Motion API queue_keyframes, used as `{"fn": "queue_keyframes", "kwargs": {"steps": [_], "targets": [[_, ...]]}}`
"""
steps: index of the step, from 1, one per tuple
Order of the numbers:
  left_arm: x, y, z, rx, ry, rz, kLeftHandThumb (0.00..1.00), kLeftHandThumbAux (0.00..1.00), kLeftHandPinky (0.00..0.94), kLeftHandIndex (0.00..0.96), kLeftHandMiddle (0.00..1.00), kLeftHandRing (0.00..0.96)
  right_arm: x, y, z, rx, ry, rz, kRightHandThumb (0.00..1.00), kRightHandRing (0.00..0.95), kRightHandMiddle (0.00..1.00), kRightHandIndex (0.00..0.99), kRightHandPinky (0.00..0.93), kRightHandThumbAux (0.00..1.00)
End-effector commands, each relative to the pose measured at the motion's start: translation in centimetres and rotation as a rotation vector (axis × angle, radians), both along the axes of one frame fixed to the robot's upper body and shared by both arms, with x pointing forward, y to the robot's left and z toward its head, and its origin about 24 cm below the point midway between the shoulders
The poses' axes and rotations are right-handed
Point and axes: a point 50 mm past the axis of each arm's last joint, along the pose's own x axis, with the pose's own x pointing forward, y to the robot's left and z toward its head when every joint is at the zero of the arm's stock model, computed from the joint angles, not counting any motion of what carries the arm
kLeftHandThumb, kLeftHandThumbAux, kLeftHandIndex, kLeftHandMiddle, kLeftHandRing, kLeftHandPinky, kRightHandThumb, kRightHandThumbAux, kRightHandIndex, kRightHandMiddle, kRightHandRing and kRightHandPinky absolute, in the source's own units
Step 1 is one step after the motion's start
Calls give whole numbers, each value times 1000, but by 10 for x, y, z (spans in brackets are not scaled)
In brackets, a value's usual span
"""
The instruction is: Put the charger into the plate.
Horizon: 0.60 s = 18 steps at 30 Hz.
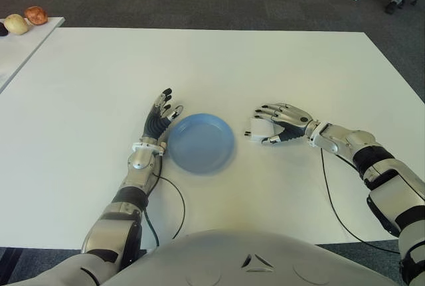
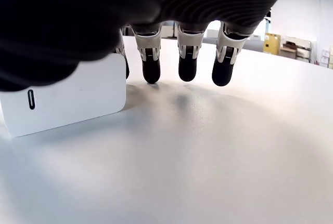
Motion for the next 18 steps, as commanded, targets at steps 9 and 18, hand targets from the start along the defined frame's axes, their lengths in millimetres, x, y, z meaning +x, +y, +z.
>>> {"fn": "queue_keyframes", "kwargs": {"steps": [9,18], "targets": [[-44,4,-42,-5,222,22,0,541,27,0,40,33,-9,1,-16,-56,-33,6,320,0,0,0,0,102],[-44,4,-41,-4,222,16,0,535,31,0,39,33,-10,3,-21,-57,-65,-13,329,0,0,0,0,112]]}}
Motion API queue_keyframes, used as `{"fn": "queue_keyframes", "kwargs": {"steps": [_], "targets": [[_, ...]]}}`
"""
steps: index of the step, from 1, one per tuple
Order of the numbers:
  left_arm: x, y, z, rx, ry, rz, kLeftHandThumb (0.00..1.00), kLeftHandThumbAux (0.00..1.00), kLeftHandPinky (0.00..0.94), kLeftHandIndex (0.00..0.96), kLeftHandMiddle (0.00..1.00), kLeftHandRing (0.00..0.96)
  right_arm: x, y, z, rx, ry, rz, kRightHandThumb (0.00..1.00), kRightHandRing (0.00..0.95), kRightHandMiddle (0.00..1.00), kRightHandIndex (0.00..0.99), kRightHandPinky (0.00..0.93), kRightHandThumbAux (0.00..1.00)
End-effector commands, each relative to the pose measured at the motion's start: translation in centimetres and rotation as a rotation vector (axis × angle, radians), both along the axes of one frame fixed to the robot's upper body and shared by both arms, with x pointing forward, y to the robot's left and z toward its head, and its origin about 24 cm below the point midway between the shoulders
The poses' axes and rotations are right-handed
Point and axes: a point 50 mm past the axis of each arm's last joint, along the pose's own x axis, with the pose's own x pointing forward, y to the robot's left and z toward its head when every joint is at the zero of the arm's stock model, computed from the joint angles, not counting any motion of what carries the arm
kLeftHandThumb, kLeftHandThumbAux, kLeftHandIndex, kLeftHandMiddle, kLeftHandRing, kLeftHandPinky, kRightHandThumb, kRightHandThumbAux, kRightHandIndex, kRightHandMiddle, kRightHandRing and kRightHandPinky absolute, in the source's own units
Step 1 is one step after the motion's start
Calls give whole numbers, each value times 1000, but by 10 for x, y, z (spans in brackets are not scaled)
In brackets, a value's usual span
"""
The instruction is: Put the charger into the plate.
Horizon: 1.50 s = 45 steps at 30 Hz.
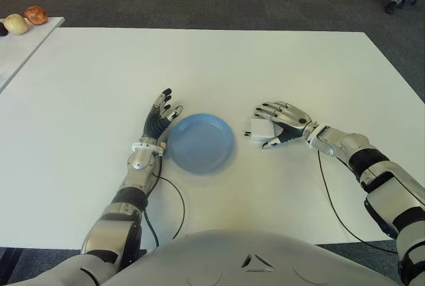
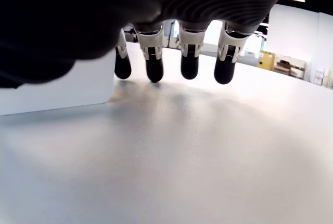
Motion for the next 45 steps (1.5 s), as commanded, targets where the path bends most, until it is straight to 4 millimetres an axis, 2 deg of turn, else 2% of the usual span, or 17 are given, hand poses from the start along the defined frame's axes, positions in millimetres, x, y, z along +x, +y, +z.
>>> {"fn": "queue_keyframes", "kwargs": {"steps": [1,21,30,37,43,45], "targets": [[-43,3,-41,-5,214,12,0,534,30,0,39,33,-8,1,-12,-28,34,2,329,0,0,0,0,113],[-42,2,-40,-21,206,-5,0,510,32,0,43,33,-8,1,-13,-13,63,-37,340,0,0,0,0,129],[-41,2,-40,-27,216,-15,0,496,32,4,48,37,-5,1,-8,-5,57,-43,368,0,0,0,6,168],[-40,2,-40,-32,217,-18,0,479,28,22,52,36,-4,1,-4,4,50,-37,421,24,0,0,143,301],[-39,1,-39,-25,211,-19,0,478,36,31,55,39,-2,1,-2,-2,55,-34,451,64,0,0,169,362],[-39,1,-39,-22,210,-19,0,484,41,41,59,43,-1,1,-1,-6,67,-35,471,128,48,32,238,399]]}}
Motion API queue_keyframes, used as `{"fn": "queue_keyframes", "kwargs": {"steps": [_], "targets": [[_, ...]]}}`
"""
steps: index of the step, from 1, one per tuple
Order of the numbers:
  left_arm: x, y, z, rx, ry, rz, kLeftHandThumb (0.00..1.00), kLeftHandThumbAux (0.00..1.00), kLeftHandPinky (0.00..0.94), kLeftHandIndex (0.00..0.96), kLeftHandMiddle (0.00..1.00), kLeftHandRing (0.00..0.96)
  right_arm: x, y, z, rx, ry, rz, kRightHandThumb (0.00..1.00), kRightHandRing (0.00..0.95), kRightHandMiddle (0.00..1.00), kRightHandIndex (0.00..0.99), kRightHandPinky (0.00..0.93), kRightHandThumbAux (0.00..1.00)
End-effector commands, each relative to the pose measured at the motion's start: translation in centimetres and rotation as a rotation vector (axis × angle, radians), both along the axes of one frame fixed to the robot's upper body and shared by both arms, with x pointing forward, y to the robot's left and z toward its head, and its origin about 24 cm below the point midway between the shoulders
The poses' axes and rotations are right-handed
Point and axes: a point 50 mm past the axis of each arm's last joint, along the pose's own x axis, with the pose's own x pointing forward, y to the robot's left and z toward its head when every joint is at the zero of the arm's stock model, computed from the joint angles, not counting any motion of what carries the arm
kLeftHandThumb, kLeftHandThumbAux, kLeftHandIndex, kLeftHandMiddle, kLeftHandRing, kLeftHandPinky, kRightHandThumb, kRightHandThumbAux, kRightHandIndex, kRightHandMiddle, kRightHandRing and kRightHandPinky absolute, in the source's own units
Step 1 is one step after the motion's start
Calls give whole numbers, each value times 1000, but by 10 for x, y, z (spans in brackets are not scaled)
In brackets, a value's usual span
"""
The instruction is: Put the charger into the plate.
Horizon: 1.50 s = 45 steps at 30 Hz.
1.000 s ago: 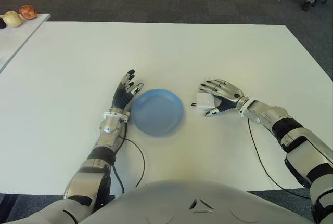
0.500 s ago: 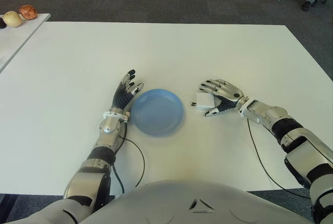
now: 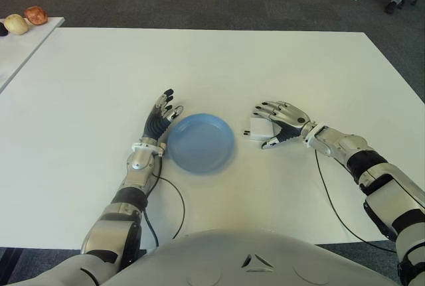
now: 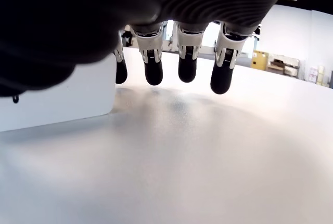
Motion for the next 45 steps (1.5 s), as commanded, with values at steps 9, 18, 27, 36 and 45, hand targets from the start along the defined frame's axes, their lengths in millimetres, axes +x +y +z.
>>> {"fn": "queue_keyframes", "kwargs": {"steps": [9,18,27,36,45], "targets": [[-38,1,-37,6,193,16,0,483,48,58,61,45,-3,-8,-6,-61,86,1,695,595,531,372,684,576],[-38,-1,-35,8,170,18,0,478,75,66,71,59,-3,-7,-6,-77,51,-7,848,801,554,413,832,670],[-37,-2,-35,15,167,21,0,460,75,74,76,64,-3,-6,-2,-110,6,14,850,831,545,409,844,675],[-37,-4,-36,16,172,21,0,464,67,79,82,64,-2,-7,1,-123,-55,31,847,827,542,407,831,677],[-36,-5,-35,20,165,20,0,457,51,76,77,56,-1,-8,2,-130,-74,29,846,820,542,408,824,677]]}}
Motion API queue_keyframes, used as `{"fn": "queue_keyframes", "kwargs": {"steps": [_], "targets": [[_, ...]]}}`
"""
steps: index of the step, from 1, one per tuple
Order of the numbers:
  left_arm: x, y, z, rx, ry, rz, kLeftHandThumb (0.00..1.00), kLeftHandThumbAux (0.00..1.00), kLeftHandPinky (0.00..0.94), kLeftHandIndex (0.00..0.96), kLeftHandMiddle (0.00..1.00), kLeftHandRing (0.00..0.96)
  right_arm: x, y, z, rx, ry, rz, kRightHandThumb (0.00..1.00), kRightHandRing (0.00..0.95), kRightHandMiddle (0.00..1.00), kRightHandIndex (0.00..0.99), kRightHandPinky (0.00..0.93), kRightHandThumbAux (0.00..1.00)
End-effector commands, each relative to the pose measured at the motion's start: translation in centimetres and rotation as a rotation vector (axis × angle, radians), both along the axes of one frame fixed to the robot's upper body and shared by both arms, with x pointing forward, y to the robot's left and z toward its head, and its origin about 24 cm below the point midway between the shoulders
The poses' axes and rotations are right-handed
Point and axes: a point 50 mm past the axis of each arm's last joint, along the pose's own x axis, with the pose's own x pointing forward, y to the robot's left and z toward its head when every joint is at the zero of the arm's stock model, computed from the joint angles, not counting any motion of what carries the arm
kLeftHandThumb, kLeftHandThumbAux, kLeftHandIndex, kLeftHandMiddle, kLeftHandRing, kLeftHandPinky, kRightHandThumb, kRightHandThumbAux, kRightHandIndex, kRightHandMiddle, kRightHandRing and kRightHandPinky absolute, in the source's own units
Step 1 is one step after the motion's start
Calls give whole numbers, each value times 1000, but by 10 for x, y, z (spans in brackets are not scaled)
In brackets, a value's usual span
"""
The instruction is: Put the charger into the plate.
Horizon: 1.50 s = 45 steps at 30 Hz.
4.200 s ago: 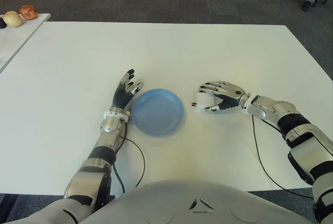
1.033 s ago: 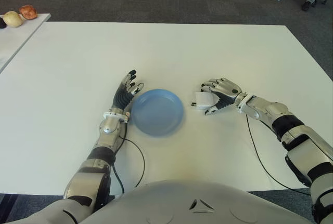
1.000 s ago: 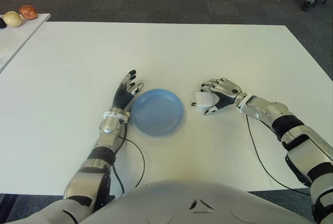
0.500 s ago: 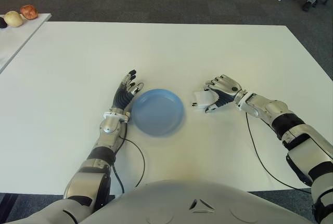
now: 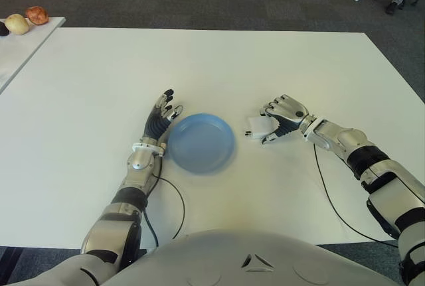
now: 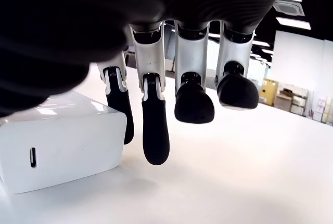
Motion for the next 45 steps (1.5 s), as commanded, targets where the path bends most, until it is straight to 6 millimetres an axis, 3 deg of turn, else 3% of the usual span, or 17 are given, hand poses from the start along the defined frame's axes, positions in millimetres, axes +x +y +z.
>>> {"fn": "queue_keyframes", "kwargs": {"steps": [1,12,19,27,45], "targets": [[-36,-2,-36,10,179,10,0,456,51,76,76,56,-8,-16,-13,-108,34,-38,846,819,542,408,823,677],[-35,-3,-36,9,181,16,0,453,54,82,83,60,-6,-18,-6,-96,9,-51,846,818,540,407,828,677],[-35,-2,-36,9,194,19,0,456,46,74,80,55,1,-9,26,-14,-59,-45,846,822,538,406,834,677],[-34,0,-36,3,193,42,0,460,35,51,72,49,-3,7,60,98,-140,5,848,831,537,404,846,677],[-33,-2,-37,1,193,57,0,471,39,57,81,56,-11,34,101,147,-152,53,849,845,542,404,851,677]]}}
